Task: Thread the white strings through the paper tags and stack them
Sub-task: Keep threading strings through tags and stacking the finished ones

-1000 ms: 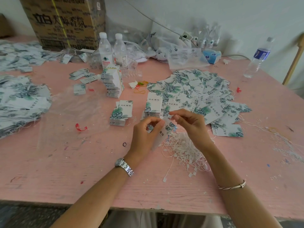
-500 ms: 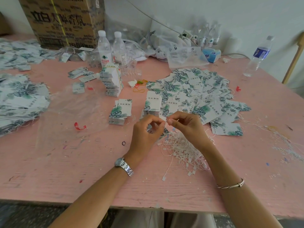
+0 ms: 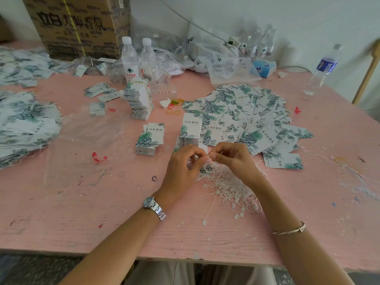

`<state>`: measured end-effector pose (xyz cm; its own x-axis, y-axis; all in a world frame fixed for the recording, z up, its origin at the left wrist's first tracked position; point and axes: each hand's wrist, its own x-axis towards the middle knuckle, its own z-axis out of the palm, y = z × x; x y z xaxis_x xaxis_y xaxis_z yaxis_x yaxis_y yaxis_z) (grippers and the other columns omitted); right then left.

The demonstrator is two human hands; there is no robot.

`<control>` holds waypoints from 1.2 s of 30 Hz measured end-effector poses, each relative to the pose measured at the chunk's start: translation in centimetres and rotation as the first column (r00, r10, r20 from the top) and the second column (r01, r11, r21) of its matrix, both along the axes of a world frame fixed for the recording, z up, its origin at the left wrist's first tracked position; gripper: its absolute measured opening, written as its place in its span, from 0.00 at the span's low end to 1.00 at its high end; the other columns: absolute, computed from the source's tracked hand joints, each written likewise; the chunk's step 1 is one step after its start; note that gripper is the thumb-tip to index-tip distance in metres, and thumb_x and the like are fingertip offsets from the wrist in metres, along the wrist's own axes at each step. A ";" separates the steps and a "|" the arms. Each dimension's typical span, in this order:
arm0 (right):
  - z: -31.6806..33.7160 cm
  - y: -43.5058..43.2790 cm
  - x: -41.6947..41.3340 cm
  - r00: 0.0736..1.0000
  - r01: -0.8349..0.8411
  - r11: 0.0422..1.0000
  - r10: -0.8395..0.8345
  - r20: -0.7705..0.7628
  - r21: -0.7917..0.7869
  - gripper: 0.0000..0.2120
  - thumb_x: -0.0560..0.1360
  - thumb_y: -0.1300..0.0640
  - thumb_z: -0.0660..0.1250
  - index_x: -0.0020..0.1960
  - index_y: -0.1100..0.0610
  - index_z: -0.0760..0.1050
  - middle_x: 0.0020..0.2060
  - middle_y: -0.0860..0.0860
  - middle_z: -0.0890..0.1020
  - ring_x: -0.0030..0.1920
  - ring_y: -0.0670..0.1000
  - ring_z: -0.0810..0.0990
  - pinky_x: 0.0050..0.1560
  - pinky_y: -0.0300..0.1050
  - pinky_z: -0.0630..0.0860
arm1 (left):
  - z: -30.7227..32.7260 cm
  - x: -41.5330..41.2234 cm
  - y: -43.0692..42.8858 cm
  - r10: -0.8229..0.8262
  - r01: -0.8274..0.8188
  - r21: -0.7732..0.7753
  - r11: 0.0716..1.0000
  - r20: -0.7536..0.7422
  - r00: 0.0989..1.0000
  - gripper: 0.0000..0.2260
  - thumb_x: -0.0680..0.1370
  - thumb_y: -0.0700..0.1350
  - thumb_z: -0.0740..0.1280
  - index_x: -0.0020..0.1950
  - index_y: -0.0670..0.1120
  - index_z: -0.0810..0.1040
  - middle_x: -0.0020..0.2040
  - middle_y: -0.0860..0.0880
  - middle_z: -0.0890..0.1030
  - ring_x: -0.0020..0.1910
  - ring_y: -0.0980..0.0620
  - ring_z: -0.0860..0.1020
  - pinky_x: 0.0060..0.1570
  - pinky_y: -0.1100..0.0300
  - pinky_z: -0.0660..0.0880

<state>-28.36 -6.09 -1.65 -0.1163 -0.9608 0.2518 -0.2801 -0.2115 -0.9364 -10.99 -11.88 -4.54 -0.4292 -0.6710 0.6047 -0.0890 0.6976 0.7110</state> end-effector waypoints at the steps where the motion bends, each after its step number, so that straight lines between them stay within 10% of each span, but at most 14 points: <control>1: 0.0 0.0 0.0 1.000 -0.005 1.000 0.005 -0.003 0.006 0.05 0.74 0.61 0.72 0.45 0.64 0.82 0.37 0.62 0.81 0.36 0.62 0.74 0.42 0.56 0.70 | -0.1 0.0 0.0 0.000 0.000 0.001 1.000 0.004 1.000 0.03 0.77 0.40 0.73 0.46 0.41 0.81 0.41 0.50 0.81 0.38 0.53 0.77 0.41 0.55 0.76; 20: -0.2 0.1 0.4 0.995 0.023 0.999 -0.025 -0.094 -0.025 0.03 0.74 0.65 0.72 0.44 0.67 0.82 0.34 0.57 0.81 0.33 0.57 0.72 0.36 0.49 0.68 | -0.6 0.0 -0.4 0.030 -0.030 -0.022 0.999 0.037 0.999 0.03 0.75 0.37 0.74 0.45 0.41 0.82 0.40 0.50 0.81 0.36 0.49 0.78 0.39 0.49 0.77; 27: -0.4 0.0 0.3 0.994 0.016 0.999 -0.020 -0.106 -0.044 0.03 0.75 0.66 0.72 0.44 0.67 0.82 0.36 0.65 0.81 0.34 0.69 0.74 0.38 0.54 0.69 | -0.8 -0.1 -0.5 0.031 -0.031 -0.018 0.999 0.037 0.999 0.02 0.74 0.38 0.74 0.44 0.42 0.82 0.39 0.52 0.82 0.35 0.52 0.78 0.38 0.51 0.77; 36: -0.2 -0.1 0.3 0.999 -0.019 1.000 0.018 -0.035 -0.022 0.05 0.74 0.65 0.72 0.45 0.68 0.82 0.36 0.62 0.82 0.36 0.57 0.77 0.41 0.50 0.73 | -0.6 -0.2 -0.6 0.045 -0.045 0.007 0.999 0.007 0.999 0.02 0.76 0.40 0.74 0.45 0.42 0.83 0.40 0.52 0.83 0.36 0.54 0.78 0.39 0.54 0.77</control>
